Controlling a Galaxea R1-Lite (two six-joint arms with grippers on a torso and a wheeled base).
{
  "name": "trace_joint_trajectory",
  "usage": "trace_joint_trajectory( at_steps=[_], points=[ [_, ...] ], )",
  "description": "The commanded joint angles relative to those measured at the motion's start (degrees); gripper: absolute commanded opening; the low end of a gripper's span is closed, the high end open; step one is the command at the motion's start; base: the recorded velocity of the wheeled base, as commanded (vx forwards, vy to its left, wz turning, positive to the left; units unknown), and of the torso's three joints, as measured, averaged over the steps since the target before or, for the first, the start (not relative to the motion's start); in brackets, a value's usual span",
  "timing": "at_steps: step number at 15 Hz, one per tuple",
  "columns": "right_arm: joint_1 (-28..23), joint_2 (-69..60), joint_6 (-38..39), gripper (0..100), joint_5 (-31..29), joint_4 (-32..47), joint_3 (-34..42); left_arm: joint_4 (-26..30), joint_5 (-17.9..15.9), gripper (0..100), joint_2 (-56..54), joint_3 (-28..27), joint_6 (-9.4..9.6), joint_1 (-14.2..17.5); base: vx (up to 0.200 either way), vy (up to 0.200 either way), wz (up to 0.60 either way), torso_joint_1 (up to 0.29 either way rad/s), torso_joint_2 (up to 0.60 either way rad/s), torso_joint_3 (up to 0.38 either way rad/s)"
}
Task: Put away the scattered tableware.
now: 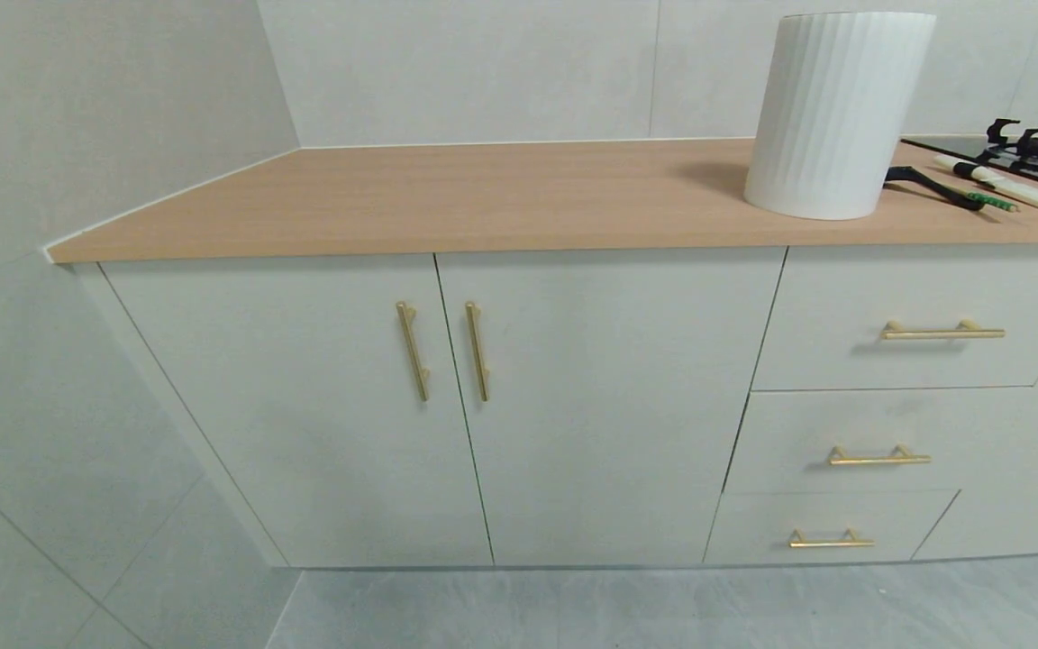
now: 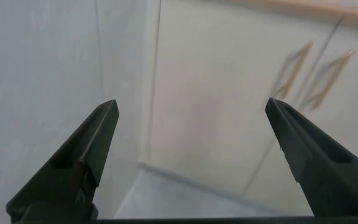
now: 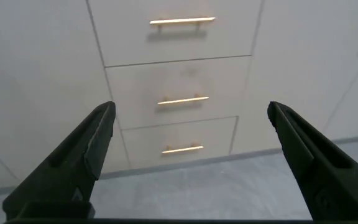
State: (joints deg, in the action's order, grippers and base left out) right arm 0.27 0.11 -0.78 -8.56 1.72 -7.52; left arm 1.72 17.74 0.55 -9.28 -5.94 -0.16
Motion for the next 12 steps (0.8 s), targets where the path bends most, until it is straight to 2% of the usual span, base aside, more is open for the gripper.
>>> trace_joint_trajectory(
  at_steps=[1,3,6,8,9,11,12],
  points=[
    [0.0,-0.1,0.0,100,3.6,-5.9,7.5,-5.9,-0.6,100,-0.5,9.2,2.51,0.2,0.000,0.000,0.00,0.000,0.00,0.000],
    [0.0,-0.1,0.2,100,7.2,-4.5,7.5,-3.9,-4.0,100,-0.5,9.3,2.25,0.2,0.000,0.000,0.00,0.000,0.00,0.000],
    [0.0,-0.1,-0.8,100,11.5,-0.7,7.3,-3.7,-11.5,100,-0.5,9.3,2.86,0.2,0.000,0.000,0.00,0.000,0.00,0.000],
    [0.0,-0.1,-0.8,100,11.8,-1.7,7.4,-2.9,-13.7,100,-0.5,9.3,5.32,0.2,0.000,0.000,0.00,0.000,0.00,0.000],
    [0.0,-0.1,-0.5,100,11.8,-1.7,7.4,-1.7,-16.0,100,-0.5,9.3,6.55,0.2,0.000,0.000,0.00,0.000,0.00,0.000],
    [0.0,-0.1,-0.6,100,11.8,-1.7,7.4,-1.5,-16.5,100,-0.5,9.3,8.49,0.2,0.000,0.000,0.00,0.000,0.00,0.000],
    [0.0,-0.1,-0.6,100,11.8,-1.7,7.4,-1.5,-16.9,100,-0.5,9.3,10.16,0.2,0.000,0.000,0.00,0.000,0.00,0.000]
  ],
)
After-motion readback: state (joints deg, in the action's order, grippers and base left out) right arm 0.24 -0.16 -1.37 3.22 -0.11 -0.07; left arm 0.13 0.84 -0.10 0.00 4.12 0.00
